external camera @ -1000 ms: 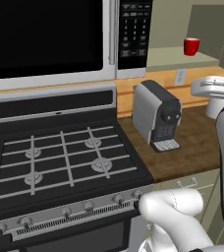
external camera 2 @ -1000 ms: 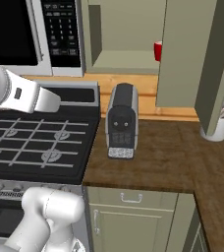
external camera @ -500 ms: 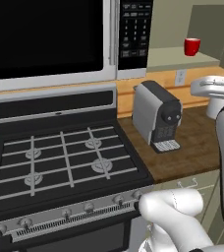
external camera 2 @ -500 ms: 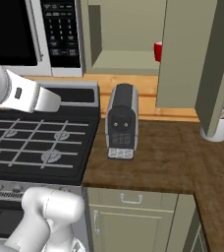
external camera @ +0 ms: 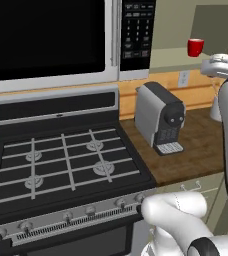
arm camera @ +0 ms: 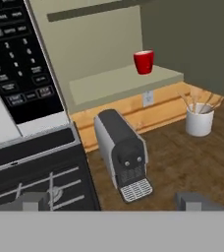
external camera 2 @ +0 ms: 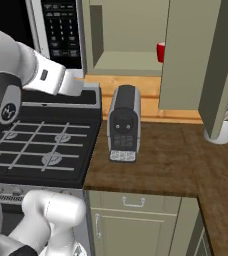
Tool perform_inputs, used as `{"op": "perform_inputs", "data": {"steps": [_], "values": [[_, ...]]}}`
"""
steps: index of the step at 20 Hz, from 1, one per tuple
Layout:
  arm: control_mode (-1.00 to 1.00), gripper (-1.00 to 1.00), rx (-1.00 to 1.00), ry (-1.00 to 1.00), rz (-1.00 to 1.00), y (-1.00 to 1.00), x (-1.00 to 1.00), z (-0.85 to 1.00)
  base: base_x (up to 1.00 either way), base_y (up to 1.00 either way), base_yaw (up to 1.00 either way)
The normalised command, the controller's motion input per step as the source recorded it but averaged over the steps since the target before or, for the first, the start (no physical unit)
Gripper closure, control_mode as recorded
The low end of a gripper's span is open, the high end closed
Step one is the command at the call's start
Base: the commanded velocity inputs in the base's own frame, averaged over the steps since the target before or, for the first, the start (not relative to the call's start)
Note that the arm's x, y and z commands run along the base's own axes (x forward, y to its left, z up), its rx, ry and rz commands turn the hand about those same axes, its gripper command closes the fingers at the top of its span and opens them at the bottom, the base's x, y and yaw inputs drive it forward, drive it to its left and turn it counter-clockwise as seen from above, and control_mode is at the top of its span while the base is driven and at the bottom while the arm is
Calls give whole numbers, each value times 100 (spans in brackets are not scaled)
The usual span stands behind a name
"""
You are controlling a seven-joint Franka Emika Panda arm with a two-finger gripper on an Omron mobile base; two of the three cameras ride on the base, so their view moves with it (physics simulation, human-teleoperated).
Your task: Gather all objects into one cabinet and sort the glasses and bowls to opposite sides.
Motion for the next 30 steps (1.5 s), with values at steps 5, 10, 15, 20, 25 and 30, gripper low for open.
{"op": "perform_inputs", "data": {"steps": [5,10,15,20,25,30], "values": [[-100,-100,2,0,-9,-33,46,49,0,0,0],[-100,-100,1,0,0,-19,22,-4,0,0,0],[-100,-100,0,-8,-1,-34,65,-1,0,0,0],[-100,-100,0,-9,0,-18,77,-20,0,0,0],[-100,-100,-2,0,0,3,54,-22,0,0,0],[-100,-100,-12,0,-7,-34,70,0,0,0,0]]}}
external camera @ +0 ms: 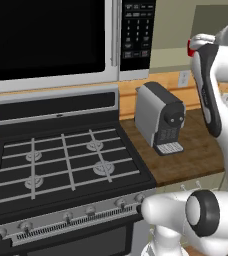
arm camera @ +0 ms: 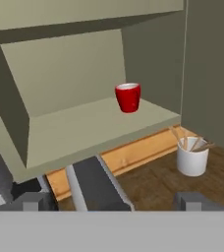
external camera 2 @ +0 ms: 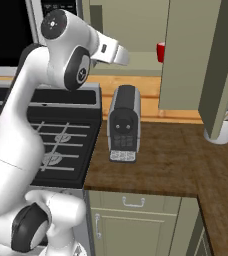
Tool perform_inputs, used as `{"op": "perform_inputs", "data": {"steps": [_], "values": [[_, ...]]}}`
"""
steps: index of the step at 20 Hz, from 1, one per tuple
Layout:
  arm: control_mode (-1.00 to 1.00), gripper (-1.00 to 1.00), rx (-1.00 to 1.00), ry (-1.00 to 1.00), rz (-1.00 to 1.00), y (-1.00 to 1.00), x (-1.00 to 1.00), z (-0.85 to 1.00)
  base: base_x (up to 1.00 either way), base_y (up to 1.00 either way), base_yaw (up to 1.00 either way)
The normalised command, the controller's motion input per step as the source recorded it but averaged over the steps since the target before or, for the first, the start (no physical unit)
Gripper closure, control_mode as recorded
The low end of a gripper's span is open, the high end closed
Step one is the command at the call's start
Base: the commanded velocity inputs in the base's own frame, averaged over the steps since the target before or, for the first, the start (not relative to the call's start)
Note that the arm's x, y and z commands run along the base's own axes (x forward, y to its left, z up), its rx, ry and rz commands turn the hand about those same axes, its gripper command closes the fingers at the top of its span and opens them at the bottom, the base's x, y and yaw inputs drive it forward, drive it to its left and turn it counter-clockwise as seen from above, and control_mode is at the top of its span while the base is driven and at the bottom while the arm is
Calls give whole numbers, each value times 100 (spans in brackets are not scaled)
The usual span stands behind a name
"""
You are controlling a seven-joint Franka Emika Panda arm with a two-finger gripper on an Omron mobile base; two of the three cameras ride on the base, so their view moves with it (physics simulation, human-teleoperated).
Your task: Gather all objects into one cabinet and sort the glasses and bowls to opposite sides.
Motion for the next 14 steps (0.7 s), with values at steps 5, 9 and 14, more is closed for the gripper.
{"op": "perform_inputs", "data": {"steps": [5,9,14], "values": [[-100,-100,3,7,-10,-42,32,0,0,0,0],[-100,-100,11,15,0,-55,39,0,0,0,0],[-100,-100,16,16,5,-38,59,0,0,0,0]]}}
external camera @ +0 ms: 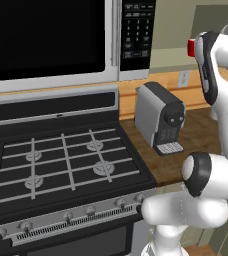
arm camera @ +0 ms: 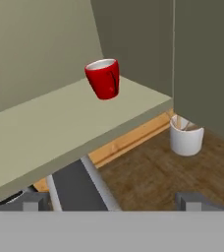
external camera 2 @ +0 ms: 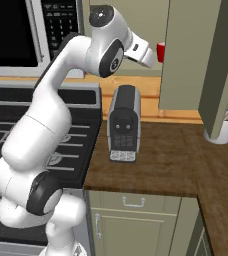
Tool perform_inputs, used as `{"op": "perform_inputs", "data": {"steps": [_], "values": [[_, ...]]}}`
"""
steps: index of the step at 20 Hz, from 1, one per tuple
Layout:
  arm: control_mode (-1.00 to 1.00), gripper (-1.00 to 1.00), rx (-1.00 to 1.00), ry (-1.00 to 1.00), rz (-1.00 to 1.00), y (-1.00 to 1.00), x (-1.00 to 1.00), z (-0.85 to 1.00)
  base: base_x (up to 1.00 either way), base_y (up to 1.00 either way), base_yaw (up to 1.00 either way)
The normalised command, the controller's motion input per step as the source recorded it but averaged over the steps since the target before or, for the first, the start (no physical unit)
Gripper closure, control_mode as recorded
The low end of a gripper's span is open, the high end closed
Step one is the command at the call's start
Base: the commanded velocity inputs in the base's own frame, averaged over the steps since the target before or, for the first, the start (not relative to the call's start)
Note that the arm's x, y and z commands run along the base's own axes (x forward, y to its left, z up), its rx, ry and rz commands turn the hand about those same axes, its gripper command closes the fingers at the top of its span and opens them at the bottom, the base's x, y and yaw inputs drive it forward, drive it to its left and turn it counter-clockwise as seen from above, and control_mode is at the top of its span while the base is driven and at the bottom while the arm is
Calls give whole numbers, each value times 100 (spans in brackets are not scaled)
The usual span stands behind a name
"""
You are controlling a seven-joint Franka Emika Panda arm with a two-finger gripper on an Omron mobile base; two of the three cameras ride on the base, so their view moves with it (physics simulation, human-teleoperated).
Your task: Gather all objects into one cabinet and sort the glasses and bowls to opposite sides.
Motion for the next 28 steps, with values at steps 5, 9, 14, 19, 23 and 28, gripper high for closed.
{"op": "perform_inputs", "data": {"steps": [5,9,14,19,23,28], "values": [[-100,-100,0,10,2,-10,41,-5,0,0,0],[-100,-100,0,4,0,-35,65,-2,0,0,0],[-100,-100,0,2,0,-29,46,-6,0,0,0],[-100,-100,0,0,0,-29,60,-18,0,0,0],[-100,-100,1,0,0,-12,39,-18,0,0,0],[-100,-100,0,0,0,-8,26,-6,0,0,0]]}}
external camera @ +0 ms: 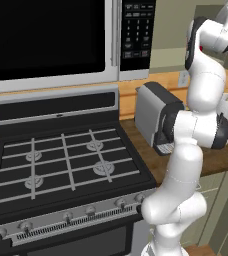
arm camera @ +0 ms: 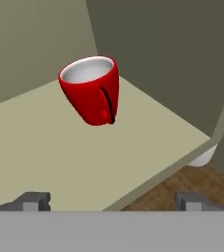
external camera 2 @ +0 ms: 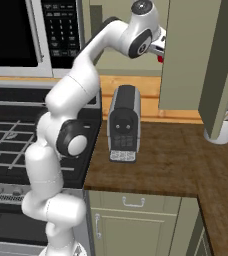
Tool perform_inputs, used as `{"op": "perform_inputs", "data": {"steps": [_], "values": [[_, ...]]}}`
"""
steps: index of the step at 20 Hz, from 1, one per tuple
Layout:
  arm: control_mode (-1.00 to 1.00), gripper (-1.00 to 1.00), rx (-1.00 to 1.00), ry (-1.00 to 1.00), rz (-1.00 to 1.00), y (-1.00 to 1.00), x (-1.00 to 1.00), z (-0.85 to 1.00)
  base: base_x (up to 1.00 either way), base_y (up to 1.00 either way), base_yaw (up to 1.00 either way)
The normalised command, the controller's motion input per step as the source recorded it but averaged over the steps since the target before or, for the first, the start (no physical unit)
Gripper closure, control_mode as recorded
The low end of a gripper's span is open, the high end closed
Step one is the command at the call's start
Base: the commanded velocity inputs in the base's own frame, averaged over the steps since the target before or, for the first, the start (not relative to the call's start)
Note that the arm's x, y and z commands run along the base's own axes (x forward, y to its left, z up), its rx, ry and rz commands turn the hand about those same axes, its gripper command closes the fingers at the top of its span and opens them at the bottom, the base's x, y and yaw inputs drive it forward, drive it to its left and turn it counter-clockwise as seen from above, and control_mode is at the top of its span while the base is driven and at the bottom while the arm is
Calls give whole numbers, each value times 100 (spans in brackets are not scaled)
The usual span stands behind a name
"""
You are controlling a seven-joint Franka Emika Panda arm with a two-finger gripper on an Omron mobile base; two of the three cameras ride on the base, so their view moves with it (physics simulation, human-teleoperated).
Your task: Gather all objects into one cabinet and sort the glasses and bowls to opposite sides.
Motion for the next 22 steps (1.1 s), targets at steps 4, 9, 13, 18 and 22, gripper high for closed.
{"op": "perform_inputs", "data": {"steps": [4,9,13,18,22], "values": [[-100,-100,0,0,0,-14,18,0,0,0,0],[-100,-100,-9,-3,0,-9,19,-14,0,0,0],[-100,-100,-6,-10,3,-2,29,-29,0,0,0],[-100,-100,-2,-12,5,0,17,-24,0,0,0],[-100,-100,0,-8,0,-5,13,-6,0,0,0]]}}
